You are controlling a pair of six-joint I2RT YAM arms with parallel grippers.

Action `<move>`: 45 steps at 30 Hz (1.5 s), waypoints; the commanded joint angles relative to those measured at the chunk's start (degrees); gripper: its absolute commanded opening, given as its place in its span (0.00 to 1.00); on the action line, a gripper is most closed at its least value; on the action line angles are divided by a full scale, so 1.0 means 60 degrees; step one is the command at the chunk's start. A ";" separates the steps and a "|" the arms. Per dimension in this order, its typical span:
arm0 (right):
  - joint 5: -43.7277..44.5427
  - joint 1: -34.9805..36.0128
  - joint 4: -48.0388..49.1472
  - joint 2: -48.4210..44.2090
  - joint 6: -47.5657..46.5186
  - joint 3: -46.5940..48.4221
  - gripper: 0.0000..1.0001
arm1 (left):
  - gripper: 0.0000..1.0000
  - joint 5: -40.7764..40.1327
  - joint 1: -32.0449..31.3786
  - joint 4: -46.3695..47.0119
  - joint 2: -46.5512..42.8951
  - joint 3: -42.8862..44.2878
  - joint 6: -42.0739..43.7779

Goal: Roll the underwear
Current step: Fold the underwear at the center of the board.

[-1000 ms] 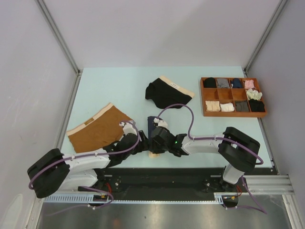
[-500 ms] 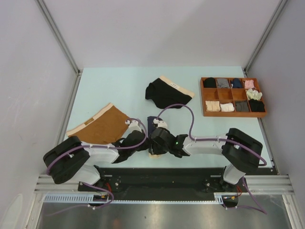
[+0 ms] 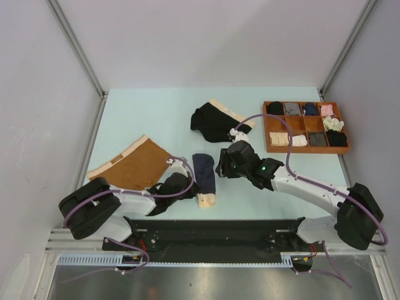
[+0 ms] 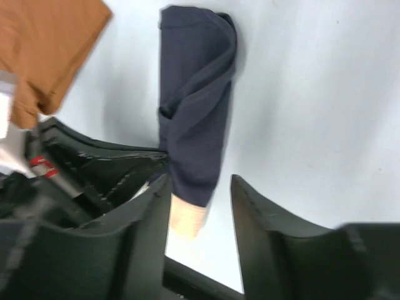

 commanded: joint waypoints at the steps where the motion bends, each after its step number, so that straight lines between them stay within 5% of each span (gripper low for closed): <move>1: -0.0220 -0.0207 0.0520 0.0585 -0.0711 -0.0093 0.43 | 0.00 0.0775 -0.0025 0.0264 0.0121 -0.0169 0.0915; 18: -0.2285 -0.1144 0.3155 0.3458 -0.0844 0.0507 0.52 | 0.00 0.0995 -0.0040 0.0353 -0.0055 -0.0565 0.1533; 32: -0.2534 -0.1028 0.3232 0.4644 -0.1415 0.1474 0.50 | 0.01 0.0995 -0.0040 0.0353 -0.0026 -0.0594 0.1635; 39: -0.2520 -0.0896 0.2909 0.5128 -0.1826 0.2060 0.23 | 0.00 0.0893 -0.0040 0.0251 -0.0084 -0.0623 0.1606; 45: -0.2067 -0.0486 0.1753 0.5904 -0.2221 0.2937 0.20 | 0.00 0.0761 -0.0040 0.0075 -0.0171 -0.0638 0.1591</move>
